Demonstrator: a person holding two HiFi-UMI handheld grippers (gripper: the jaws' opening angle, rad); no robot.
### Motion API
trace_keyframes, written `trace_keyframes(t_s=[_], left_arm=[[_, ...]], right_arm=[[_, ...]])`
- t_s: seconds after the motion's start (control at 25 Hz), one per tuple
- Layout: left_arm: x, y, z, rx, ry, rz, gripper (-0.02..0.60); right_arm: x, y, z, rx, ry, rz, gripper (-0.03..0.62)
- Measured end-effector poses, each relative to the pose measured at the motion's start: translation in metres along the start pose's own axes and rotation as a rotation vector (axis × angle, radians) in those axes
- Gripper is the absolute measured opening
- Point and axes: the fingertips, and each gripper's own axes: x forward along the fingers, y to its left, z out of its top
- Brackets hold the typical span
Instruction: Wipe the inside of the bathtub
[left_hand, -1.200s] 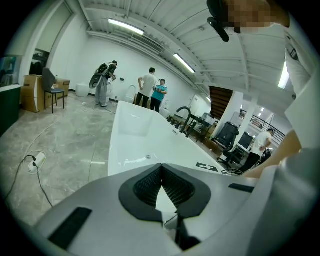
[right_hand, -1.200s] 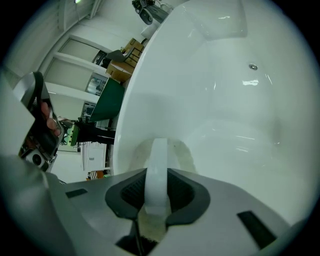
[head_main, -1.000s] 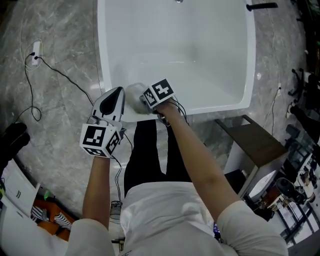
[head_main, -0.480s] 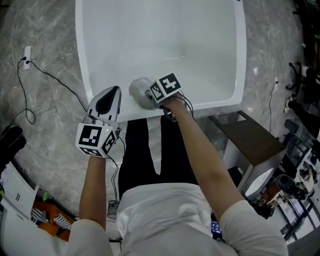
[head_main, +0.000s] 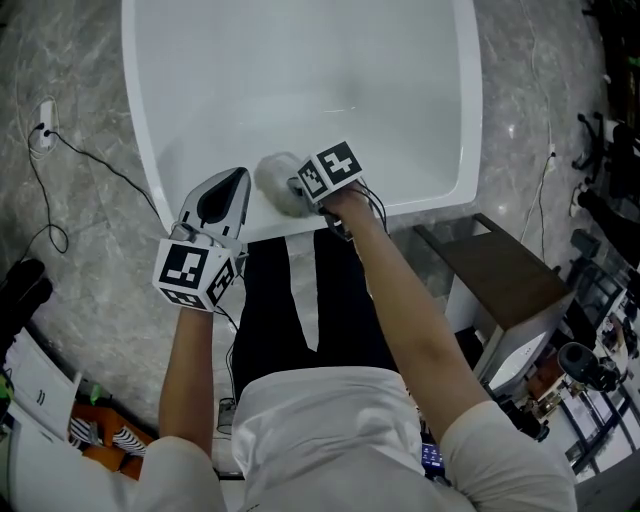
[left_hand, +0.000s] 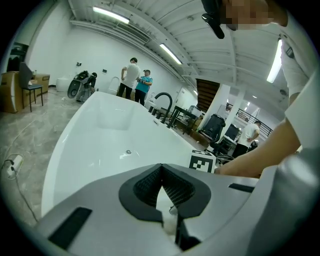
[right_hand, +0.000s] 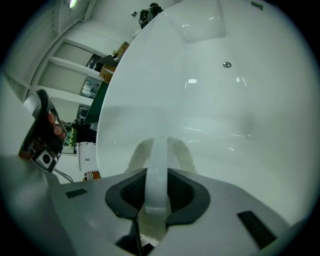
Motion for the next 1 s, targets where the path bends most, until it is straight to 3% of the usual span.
trace_keyframes(t_s=[1.0], left_arm=[[0.065, -0.056, 0.006, 0.008, 0.020, -0.039, 0.006]], right_arm=[[-0.052, -0.078, -0.024, 0.042, -0.052, -0.026, 0.095]])
